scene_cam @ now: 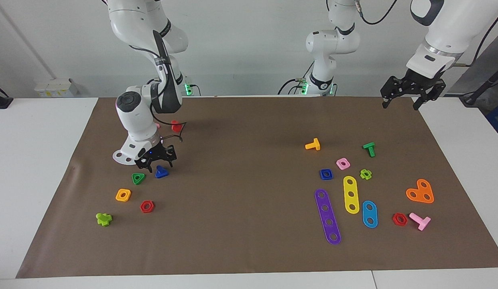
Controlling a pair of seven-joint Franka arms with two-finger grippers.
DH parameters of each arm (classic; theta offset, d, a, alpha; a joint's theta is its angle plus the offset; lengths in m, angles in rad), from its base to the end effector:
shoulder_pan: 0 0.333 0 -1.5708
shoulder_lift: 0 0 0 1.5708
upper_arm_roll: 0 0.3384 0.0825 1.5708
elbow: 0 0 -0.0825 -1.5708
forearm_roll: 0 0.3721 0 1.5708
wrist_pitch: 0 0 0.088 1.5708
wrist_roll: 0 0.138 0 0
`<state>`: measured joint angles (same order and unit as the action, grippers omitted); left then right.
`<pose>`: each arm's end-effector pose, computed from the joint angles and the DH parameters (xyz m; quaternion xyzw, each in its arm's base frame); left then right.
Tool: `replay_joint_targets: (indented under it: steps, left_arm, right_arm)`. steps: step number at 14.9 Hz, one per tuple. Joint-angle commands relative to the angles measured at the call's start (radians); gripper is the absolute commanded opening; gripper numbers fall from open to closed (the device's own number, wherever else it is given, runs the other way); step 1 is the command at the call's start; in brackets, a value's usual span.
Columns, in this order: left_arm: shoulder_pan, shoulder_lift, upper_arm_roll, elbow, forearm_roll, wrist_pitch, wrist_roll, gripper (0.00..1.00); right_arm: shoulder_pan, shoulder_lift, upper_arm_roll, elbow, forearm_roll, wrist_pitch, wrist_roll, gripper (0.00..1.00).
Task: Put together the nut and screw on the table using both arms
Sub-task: 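Reach the right gripper to the blue screw beside the green triangle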
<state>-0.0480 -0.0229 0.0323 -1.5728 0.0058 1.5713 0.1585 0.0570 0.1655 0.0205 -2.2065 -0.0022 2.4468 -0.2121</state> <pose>0.5359 -0.0074 0.6274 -0.9962 0.0870 -0.0105 0.0033 0.5517 0.0427 0.3123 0.9888 0.1448 0.0374 0.0016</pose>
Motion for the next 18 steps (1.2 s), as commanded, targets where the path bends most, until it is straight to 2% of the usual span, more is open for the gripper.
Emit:
replay_joint_targets:
  steps: [1, 4, 8, 9, 11, 12, 13, 18]
  left_arm:
    - [0.013, -0.028, -0.008, -0.027, -0.013, -0.008, 0.004, 1.00]
    - [0.013, -0.028, -0.008, -0.027, -0.013, -0.007, 0.004, 1.00]
    - [0.013, -0.028, -0.008, -0.027, -0.013, -0.007, 0.004, 1.00]
    - [0.013, -0.028, -0.008, -0.027, -0.013, -0.008, 0.004, 1.00]
    - [0.013, -0.028, -0.008, -0.027, -0.013, -0.007, 0.004, 1.00]
    - [0.013, -0.028, -0.008, -0.027, -0.013, -0.008, 0.004, 1.00]
    - [0.013, -0.028, -0.008, -0.027, -0.013, -0.007, 0.004, 1.00]
    - [0.013, -0.028, -0.008, -0.027, -0.013, -0.008, 0.004, 1.00]
  right_arm:
    - [-0.022, 0.002, 0.006, -0.016, 0.013, 0.026, -0.065, 0.71]
    - [-0.023, 0.002, 0.004, -0.021, 0.013, 0.029, -0.070, 0.56]
    - [-0.023, 0.011, 0.006, -0.024, 0.013, 0.051, -0.069, 0.50]
    - [-0.022, 0.011, 0.004, -0.024, 0.011, 0.054, -0.069, 0.44]
    - [-0.023, 0.011, 0.004, -0.028, 0.011, 0.055, -0.069, 0.32]
    - [-0.022, 0.011, 0.004, -0.028, 0.010, 0.055, -0.069, 0.21]
    - [-0.022, 0.011, 0.004, -0.028, 0.008, 0.055, -0.069, 0.00]
    - [-0.022, 0.011, 0.004, -0.027, 0.008, 0.052, -0.041, 0.00]
